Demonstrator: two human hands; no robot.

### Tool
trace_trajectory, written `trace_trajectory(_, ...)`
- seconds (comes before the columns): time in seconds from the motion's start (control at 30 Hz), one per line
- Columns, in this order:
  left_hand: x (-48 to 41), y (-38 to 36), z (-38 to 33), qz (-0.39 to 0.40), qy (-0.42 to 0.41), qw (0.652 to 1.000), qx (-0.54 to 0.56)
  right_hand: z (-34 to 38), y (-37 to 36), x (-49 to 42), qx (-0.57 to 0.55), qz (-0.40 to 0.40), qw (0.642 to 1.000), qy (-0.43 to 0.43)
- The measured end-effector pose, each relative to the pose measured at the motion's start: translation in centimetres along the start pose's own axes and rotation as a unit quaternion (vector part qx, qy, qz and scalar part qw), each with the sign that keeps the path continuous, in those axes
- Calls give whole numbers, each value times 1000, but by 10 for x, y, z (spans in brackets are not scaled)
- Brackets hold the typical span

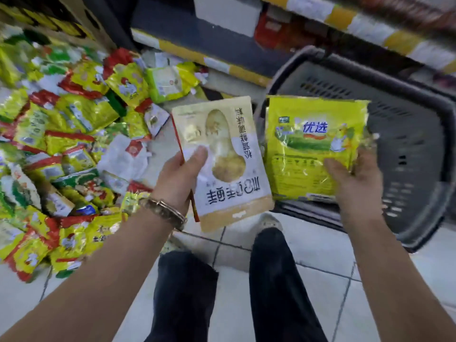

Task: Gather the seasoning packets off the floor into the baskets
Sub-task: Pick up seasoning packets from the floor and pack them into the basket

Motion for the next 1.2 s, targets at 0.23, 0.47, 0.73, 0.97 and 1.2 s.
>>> trace_trajectory(0.23,-48,-172,53,89,64,994,-5,-132,155,-88,42,-156,981,-108)
trace_trajectory(0.47,-146,-272,97,45,9,987,-151,-204,159,-181,81,-107,981,-141)
trace_trajectory(0.73,-210,-261,76,-89,-150,832,-527,-265,146,-215,132,-128,962,-203)
trace_trajectory(0.97,-189,-234,58,-128,-210,768,-591,-238,162,-198,248,-241,925,-159)
trace_trajectory(1.2,-172,-327,153,158,-172,641,-731,-238,45,-207,481,137,865,26)
Point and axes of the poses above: each hand's wrist, its own x-axis away from the middle knuckle, its own y-axis out of the back of the hand, z = x × y, the point moved 9 cm from there along -x, towards the middle knuckle, and after that the axes turned 3 degrees about x, right-handed, at the moved point
